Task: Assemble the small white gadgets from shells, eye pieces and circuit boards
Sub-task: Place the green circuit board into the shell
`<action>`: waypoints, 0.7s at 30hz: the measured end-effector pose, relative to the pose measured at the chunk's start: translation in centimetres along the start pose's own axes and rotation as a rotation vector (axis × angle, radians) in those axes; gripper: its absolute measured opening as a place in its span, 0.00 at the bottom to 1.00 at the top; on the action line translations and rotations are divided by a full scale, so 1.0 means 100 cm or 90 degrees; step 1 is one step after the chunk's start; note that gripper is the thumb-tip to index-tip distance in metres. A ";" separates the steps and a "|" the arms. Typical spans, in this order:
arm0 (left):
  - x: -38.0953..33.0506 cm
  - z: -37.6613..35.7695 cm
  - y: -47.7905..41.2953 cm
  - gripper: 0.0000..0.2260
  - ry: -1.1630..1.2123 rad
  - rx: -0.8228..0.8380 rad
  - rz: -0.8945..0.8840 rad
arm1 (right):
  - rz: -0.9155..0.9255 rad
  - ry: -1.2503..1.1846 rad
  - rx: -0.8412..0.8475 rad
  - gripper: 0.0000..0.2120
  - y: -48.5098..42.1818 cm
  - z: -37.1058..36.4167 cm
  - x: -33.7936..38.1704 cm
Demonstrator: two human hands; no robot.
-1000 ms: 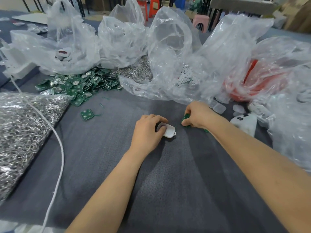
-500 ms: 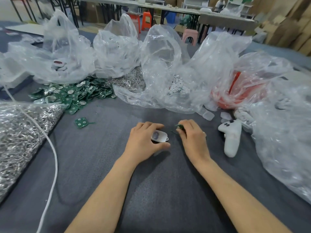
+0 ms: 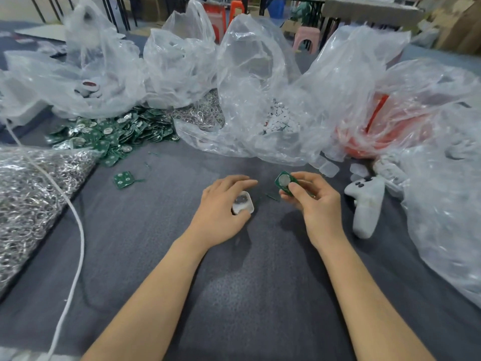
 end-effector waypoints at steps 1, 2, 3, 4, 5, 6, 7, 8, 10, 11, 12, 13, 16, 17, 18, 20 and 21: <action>0.003 0.005 0.001 0.25 0.009 -0.037 0.023 | -0.010 -0.016 -0.002 0.09 0.000 -0.001 -0.001; 0.007 0.008 0.002 0.24 0.010 -0.069 0.050 | -0.018 -0.028 -0.002 0.09 0.001 -0.002 -0.001; 0.010 0.010 0.002 0.25 0.002 -0.084 0.073 | -0.024 -0.033 0.000 0.09 0.001 -0.002 0.000; 0.012 0.009 0.002 0.27 -0.018 -0.080 0.082 | -0.027 -0.029 0.001 0.10 0.001 -0.002 0.000; 0.012 0.005 0.001 0.29 -0.042 -0.063 0.075 | -0.029 -0.018 0.001 0.11 0.001 -0.002 0.000; 0.011 0.001 0.000 0.30 -0.057 -0.041 0.059 | -0.030 -0.006 0.000 0.12 0.000 -0.001 0.000; 0.009 -0.002 -0.001 0.30 -0.059 -0.023 0.041 | -0.032 0.001 0.001 0.13 0.000 0.000 0.000; 0.007 -0.004 -0.001 0.30 -0.052 -0.008 0.025 | -0.035 -0.001 0.004 0.13 0.000 0.000 0.000; 0.002 -0.006 0.001 0.30 -0.031 0.021 -0.010 | -0.045 -0.022 0.016 0.12 0.001 -0.002 -0.001; 0.000 -0.008 0.001 0.31 -0.020 0.037 -0.026 | -0.050 -0.036 0.024 0.12 0.001 -0.003 -0.002; 0.000 -0.008 0.002 0.32 -0.006 0.050 -0.034 | -0.057 -0.052 0.035 0.12 0.002 -0.006 -0.004; 0.000 -0.007 0.004 0.33 0.012 0.055 -0.035 | -0.063 -0.065 0.043 0.12 0.003 -0.007 -0.005; 0.005 -0.002 0.007 0.37 0.037 0.041 -0.003 | -0.077 -0.075 0.050 0.12 0.004 -0.007 -0.007; 0.007 -0.001 0.008 0.38 0.026 0.031 0.008 | -0.083 -0.071 0.056 0.11 0.004 -0.008 -0.007; 0.008 0.000 0.010 0.39 0.015 0.022 0.014 | -0.087 -0.061 0.065 0.11 0.005 -0.009 -0.008; 0.009 0.001 0.011 0.38 0.010 0.017 0.019 | -0.084 -0.017 0.087 0.12 0.006 -0.013 -0.008; 0.009 0.001 0.011 0.38 0.014 0.020 0.020 | -0.079 0.012 0.100 0.13 0.006 -0.015 -0.007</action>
Point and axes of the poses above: each hand's wrist, its own y-axis away from the middle knuckle, its own z-axis out of the back of the hand, x = y × z, the point moved 9 cm from there along -y, towards the middle knuckle, and after that the axes turned 3 degrees about x, right-handed, at the moved point
